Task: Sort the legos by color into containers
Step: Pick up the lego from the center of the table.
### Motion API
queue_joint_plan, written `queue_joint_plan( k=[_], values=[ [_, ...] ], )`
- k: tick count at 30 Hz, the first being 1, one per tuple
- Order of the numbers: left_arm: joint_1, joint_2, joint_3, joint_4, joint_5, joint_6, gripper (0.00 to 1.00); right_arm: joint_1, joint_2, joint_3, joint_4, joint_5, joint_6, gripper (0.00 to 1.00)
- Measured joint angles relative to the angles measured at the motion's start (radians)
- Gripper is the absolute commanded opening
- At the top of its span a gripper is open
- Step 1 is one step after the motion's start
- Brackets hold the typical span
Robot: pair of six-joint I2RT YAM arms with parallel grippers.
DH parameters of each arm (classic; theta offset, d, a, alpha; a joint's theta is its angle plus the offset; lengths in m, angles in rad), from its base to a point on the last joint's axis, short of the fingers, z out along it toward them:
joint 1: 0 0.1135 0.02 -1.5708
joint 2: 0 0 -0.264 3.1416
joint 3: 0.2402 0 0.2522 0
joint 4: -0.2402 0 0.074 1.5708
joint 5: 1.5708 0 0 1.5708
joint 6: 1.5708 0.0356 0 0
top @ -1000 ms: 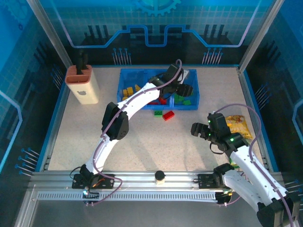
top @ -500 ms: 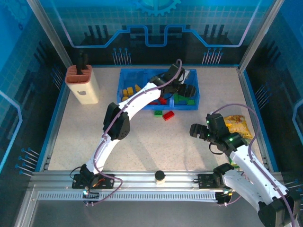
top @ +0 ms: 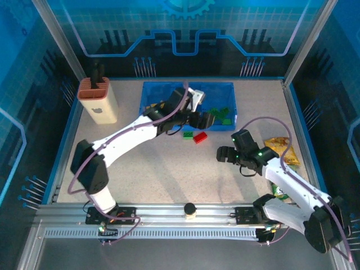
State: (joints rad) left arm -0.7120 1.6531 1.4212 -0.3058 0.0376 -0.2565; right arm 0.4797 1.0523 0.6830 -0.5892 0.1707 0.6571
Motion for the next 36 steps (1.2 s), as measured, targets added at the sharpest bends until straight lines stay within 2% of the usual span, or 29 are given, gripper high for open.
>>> queue_joint_plan(
  k=[7,15,26,36],
  values=[
    [0.000,-0.252,-0.372,0.065,-0.079,-0.055,0.84,0.044,0.229,0.081,0.129,-0.043,0.029,0.84],
    [0.000,-0.478,-0.623,0.068,-0.144,-0.124,0.84,0.072,0.443,0.214,0.237,-0.026,0.141,0.59],
    [0.000,-0.709,-0.798,0.027,-0.197,-0.202,0.84,0.107,0.684,0.379,0.304,0.055,0.279,0.56],
    [0.000,-0.814,-0.862,-0.010,-0.218,-0.243,0.84,0.141,0.792,0.505,0.267,0.131,0.341,0.58]
  ],
)
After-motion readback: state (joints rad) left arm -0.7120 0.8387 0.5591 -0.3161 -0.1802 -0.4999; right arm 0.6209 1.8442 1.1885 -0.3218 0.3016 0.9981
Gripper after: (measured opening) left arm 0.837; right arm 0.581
